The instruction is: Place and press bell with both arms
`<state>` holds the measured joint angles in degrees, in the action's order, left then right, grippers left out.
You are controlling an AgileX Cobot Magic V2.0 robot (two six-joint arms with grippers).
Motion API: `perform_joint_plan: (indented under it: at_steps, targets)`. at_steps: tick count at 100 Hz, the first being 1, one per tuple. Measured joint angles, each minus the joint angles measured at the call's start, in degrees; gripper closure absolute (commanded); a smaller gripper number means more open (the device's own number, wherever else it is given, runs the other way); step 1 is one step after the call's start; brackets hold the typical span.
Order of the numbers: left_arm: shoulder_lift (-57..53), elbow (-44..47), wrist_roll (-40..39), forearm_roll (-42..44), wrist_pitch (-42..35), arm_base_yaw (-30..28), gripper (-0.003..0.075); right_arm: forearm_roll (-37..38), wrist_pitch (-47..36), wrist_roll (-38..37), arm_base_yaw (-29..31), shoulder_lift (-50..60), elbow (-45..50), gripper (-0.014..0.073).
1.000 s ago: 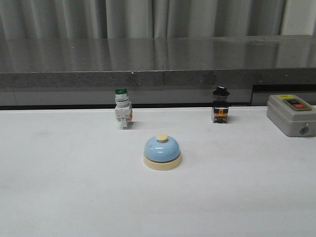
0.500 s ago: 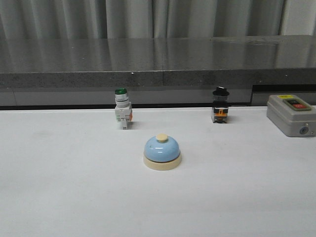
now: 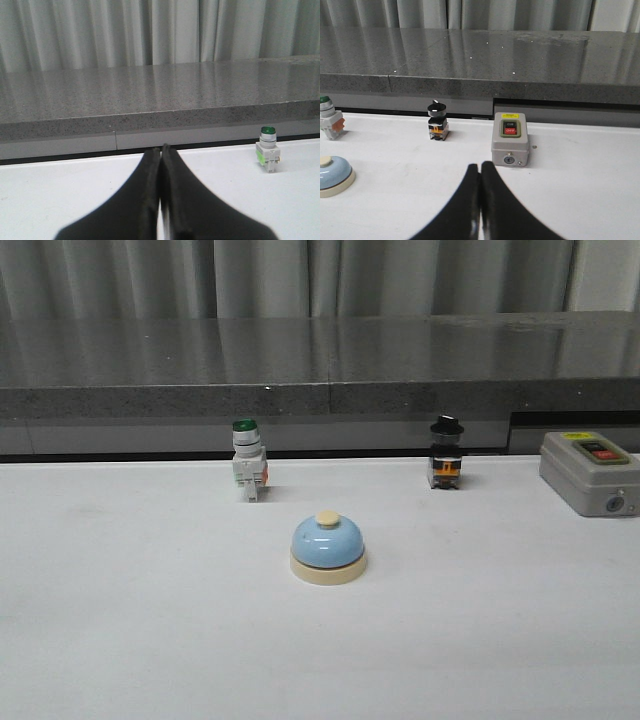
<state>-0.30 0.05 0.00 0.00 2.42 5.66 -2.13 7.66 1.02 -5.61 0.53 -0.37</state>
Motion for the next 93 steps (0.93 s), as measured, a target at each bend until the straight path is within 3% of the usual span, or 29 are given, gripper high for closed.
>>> perform_joint_plan:
  at_steps: [93]
  targets:
    - [0.0, 0.0, 0.0, 0.0, 0.0, 0.0, 0.0741, 0.1, -2.9, -1.9, 0.0, 0.0, 1.8, 0.0654]
